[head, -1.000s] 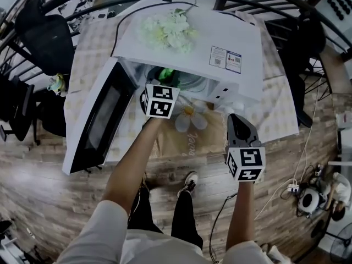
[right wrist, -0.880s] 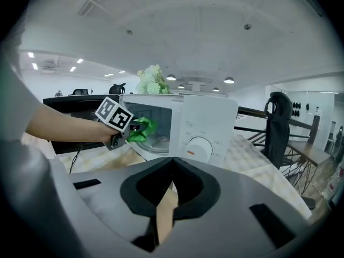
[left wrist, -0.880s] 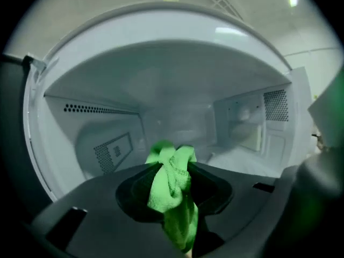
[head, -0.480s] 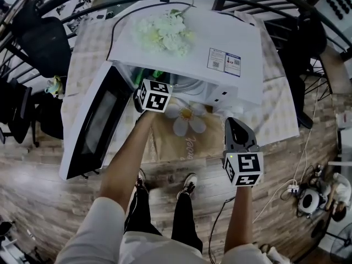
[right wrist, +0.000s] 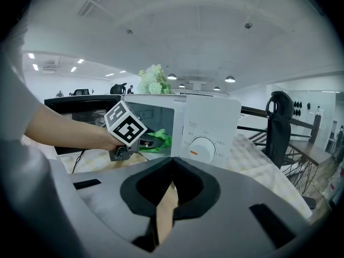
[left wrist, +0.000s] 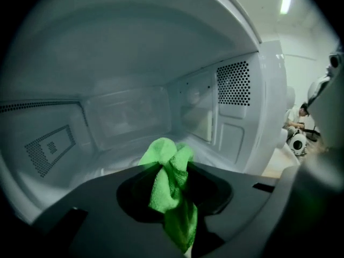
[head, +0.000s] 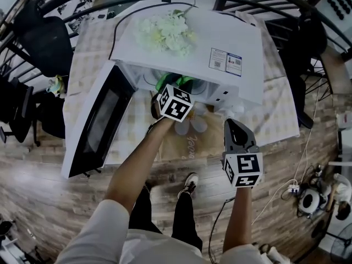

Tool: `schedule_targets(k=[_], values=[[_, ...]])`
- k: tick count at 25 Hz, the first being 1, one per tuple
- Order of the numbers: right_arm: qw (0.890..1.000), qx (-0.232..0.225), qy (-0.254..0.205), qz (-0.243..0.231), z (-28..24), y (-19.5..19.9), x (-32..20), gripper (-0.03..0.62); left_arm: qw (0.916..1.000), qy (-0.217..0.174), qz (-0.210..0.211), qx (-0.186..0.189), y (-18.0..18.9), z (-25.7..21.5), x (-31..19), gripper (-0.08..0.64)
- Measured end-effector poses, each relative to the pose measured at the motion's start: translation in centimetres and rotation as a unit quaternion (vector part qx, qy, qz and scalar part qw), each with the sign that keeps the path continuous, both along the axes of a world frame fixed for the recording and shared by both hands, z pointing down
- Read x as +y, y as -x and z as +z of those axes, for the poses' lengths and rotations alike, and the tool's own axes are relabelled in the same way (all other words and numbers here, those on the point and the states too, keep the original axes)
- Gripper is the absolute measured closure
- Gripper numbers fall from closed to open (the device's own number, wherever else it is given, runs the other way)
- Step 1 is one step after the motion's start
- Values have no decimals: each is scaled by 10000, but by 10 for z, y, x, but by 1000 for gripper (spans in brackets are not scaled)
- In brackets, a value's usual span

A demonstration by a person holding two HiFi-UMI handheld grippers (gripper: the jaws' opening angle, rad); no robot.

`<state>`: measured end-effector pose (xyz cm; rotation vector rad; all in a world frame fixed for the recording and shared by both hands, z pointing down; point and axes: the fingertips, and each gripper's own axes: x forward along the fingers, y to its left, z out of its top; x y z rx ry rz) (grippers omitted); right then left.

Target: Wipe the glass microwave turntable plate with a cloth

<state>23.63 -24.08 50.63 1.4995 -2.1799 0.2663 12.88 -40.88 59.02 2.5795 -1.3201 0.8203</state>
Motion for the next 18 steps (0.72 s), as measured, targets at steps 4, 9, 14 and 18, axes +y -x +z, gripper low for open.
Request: schedule_targets(k=[4, 9, 14, 18], values=[[10000, 7, 25, 40, -1, 0, 4, 581, 9979, 399, 302, 404, -33, -2, 11, 445], [9999, -21, 15, 133, -4, -3, 6, 581, 9885, 914, 550, 1074, -50, -10, 12, 445], [9999, -36, -8, 159, -4, -4, 4, 581, 9948, -296, 122, 964, 0, -39, -12, 443], [9998, -44, -3, 191, 0, -6, 5, 581, 9925, -953, -699, 308, 58, -41, -42, 443]])
